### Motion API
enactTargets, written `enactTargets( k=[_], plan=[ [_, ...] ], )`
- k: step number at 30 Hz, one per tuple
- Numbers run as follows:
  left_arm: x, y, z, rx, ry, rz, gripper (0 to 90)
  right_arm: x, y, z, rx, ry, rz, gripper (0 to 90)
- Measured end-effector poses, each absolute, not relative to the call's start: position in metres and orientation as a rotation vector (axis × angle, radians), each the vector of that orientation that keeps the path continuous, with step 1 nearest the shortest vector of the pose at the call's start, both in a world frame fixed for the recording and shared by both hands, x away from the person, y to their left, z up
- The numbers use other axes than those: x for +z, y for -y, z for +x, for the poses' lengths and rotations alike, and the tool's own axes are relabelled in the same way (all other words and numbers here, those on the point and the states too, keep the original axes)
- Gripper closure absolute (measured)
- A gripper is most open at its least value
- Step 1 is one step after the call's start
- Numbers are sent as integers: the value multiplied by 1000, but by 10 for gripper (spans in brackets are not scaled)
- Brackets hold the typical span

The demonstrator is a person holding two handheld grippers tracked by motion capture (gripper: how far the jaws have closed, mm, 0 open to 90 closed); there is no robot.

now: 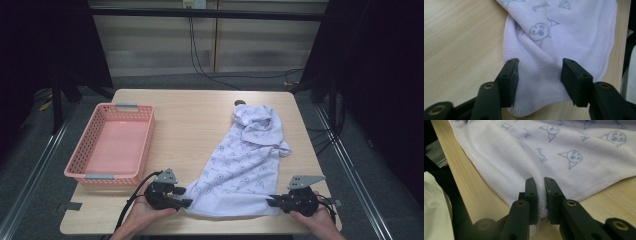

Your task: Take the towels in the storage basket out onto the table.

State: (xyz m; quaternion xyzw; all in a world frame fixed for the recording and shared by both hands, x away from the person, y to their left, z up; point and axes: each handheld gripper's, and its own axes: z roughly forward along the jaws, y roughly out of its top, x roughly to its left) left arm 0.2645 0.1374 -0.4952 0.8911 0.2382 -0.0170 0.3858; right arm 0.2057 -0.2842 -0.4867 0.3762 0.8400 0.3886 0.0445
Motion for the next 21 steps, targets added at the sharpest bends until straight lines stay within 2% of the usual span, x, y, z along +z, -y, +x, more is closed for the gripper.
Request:
enactTargets(
  k=[2,3,5,10,11,14,21],
  plan=[
    [-495,-135,261,-46,-558,2284,624,-487,284,207,1184,-2564,1156,821],
    [-495,-135,261,-46,-558,2284,715,-487,284,207,1184,-2564,1156,821],
    [-496,-132,261,-82,-567,2282,782,-486,284,209,1197,-2554,1167,821],
    [-494,-140,268,-111,-646,2222,834,-483,288,212,1240,-2521,1185,824],
    [-492,-146,273,-152,-680,2153,838,-482,290,212,1244,-2508,1190,831],
    [-481,-159,279,-168,-734,2009,857,-478,296,214,1265,-2457,1214,840],
    [-445,-162,293,-92,-708,1901,865,-445,311,232,1420,-2289,1244,853]
  ],
)
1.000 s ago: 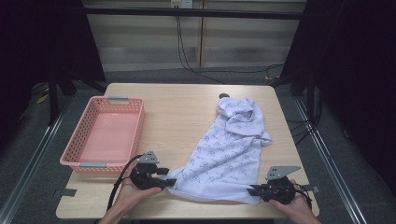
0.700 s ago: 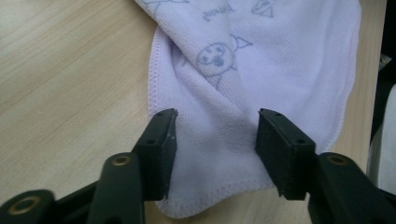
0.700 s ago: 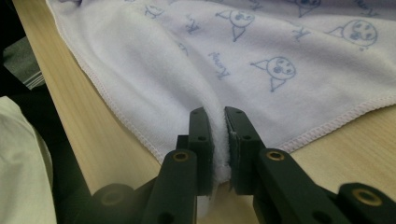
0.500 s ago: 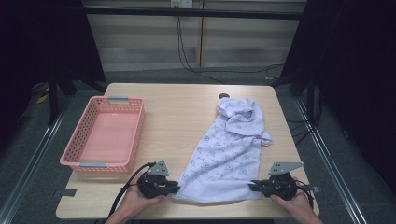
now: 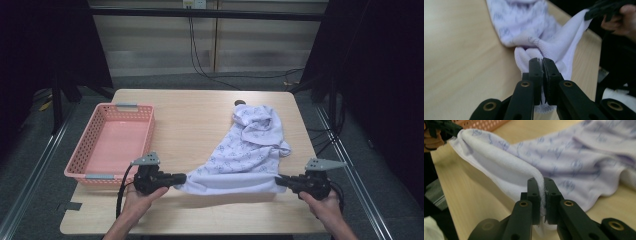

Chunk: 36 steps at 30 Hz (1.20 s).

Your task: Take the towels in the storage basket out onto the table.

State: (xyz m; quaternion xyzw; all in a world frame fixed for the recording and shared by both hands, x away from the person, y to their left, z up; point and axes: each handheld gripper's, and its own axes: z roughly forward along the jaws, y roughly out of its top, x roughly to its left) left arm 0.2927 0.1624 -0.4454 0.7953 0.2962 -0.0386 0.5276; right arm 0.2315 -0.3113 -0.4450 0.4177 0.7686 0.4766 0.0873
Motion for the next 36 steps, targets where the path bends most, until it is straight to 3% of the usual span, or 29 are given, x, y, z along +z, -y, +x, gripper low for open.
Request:
enactTargets(
  k=[15,23,31,36],
  plan=[
    [-357,-156,371,71,-725,1713,867,-335,312,312,1534,-2047,1146,855],
    [-273,-157,401,211,-709,1630,869,-276,319,353,1521,-1934,1162,856],
    [-209,-153,400,303,-641,1573,869,-214,322,375,1525,-1828,1124,858],
    [-182,-159,379,344,-579,1605,869,-184,329,355,1643,-1760,1023,859]
  ],
)
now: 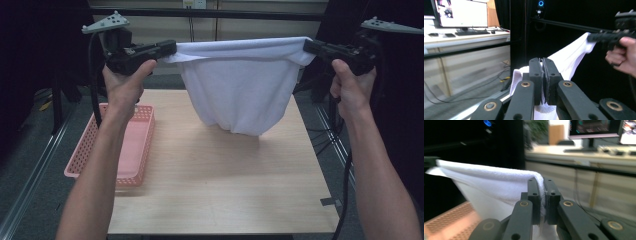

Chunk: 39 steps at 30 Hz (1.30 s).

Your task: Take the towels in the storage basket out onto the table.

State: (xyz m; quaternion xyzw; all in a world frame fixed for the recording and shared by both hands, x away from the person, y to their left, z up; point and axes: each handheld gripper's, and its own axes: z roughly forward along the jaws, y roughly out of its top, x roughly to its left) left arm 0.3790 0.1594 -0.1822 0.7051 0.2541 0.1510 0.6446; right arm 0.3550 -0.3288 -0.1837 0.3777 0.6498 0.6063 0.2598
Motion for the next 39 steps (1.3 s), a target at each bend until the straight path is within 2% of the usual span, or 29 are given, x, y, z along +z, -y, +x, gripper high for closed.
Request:
enactTargets(
  k=[2,4,9,12,13,14,15,17,19,20,21,22,25,27,30,36,39],
  plan=[
    [-184,-159,374,341,-570,1614,869,-186,326,345,1621,-1773,1010,860],
    [-209,-159,349,301,-547,1658,869,-199,325,333,1631,-1815,995,861],
    [-277,-167,313,153,-573,1710,868,-262,329,288,1608,-1963,1008,861],
    [-332,-170,280,55,-604,1779,868,-306,332,253,1614,-2059,1045,861],
    [-332,-170,280,55,-604,1779,868,-306,332,253,1614,-2059,1045,861],
    [-343,-170,272,33,-595,1792,867,-333,332,225,1618,-2109,1070,861],
    [-359,-170,259,6,-609,1818,867,-333,332,225,1618,-2109,1070,861],
    [-383,-170,237,-67,-614,1824,866,-373,330,183,1622,-2185,1101,860],
    [-414,-170,212,-139,-643,1887,863,-389,328,166,1582,-2218,1114,859],
    [-414,-170,212,-139,-643,1887,862,-389,328,166,1582,-2218,1114,859],
    [-424,-170,205,-159,-657,1898,860,-413,325,145,1559,-2269,1142,855],
    [-433,-170,198,-204,-673,1909,855,-422,323,138,1524,-2294,1158,849],
    [-448,-173,178,-267,-689,1997,843,-435,317,118,1345,-2355,1139,779],
    [-451,-177,174,-280,-678,1996,770,-441,318,109,1425,-2369,1158,685],
    [-456,-180,182,-267,-697,1977,707,-446,321,113,1424,-2341,1188,605],
    [-460,-173,211,-192,-729,1969,711,-451,322,140,1421,-2290,1199,582],
    [-464,-156,242,-118,-710,2054,715,-454,314,168,1366,-2327,1165,574]
  ],
)
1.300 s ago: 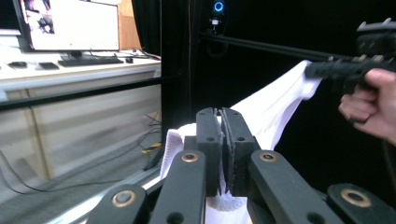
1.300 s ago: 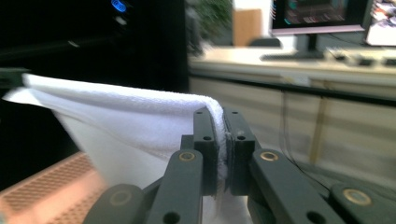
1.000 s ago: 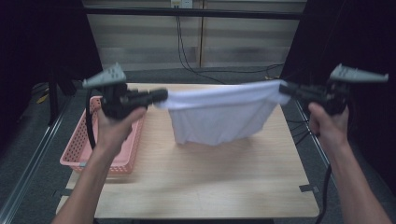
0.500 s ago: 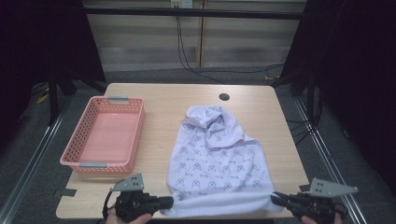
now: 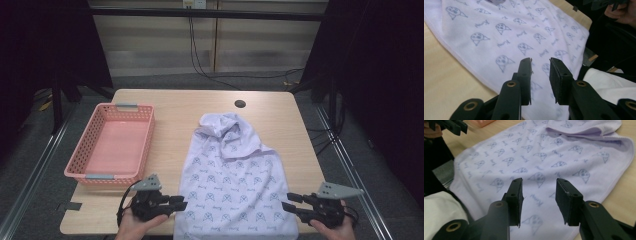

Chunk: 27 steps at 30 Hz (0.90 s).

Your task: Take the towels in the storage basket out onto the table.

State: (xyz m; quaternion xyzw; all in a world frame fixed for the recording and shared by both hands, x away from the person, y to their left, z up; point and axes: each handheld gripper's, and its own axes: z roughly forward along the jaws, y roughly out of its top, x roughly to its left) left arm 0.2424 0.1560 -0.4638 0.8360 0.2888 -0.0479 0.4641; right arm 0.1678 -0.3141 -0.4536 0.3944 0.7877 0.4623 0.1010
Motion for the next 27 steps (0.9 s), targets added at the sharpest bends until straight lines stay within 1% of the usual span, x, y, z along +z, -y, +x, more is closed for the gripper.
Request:
enactTargets(
  k=[1,2,3,4,5,6,8,9,10,13,15,18,20,21,23,24,25,26,27],
  plan=[
    [-464,-156,242,-118,-710,2054,719,-454,314,168,1366,-2327,1165,574],
    [-465,-152,253,-114,-728,2063,719,-454,312,175,1352,-2321,1156,572],
    [-466,-150,260,-115,-734,2054,738,-456,307,192,1339,-2326,1151,559],
    [-468,-144,274,-122,-722,2049,743,-457,304,201,1317,-2320,1154,556],
    [-471,-140,283,-113,-733,2041,744,-459,302,208,1307,-2325,1157,553],
    [-473,-138,290,-130,-751,2034,748,-461,299,218,1294,-2339,1152,546],
    [-479,-131,307,-114,-768,2050,752,-466,292,234,1246,-2360,1145,531],
    [-479,-131,307,-114,-768,2050,735,-466,292,234,1246,-2360,1145,531],
    [-482,-129,312,-112,-776,2047,735,-470,286,248,1240,-2380,1149,514],
    [-487,-123,322,-88,-796,2059,717,-476,274,268,1192,-2411,1146,475],
    [-491,-120,327,-81,-799,2079,688,-482,268,280,1168,-2426,1155,460],
    [-501,-114,326,-53,-794,2153,669,-493,259,295,1081,-2445,1147,446],
    [-504,-116,323,-40,-786,2138,675,-501,256,299,1044,-2452,1168,451],
    [-504,-116,322,-41,-784,2145,690,-502,256,299,1041,-2448,1140,465],
    [-504,-117,319,-19,-768,2161,756,-501,256,295,1010,-2441,1124,534],
    [-504,-118,317,-12,-759,2173,816,-501,256,291,1005,-2437,1130,583],
    [-504,-118,315,-20,-756,2174,866,-501,257,288,1010,-2434,1127,675],
    [-503,-119,313,-30,-752,2183,873,-500,258,285,1008,-2451,1123,761],
    [-503,-119,311,-33,-749,2183,877,-499,259,281,1008,-2457,1127,791]
  ],
)
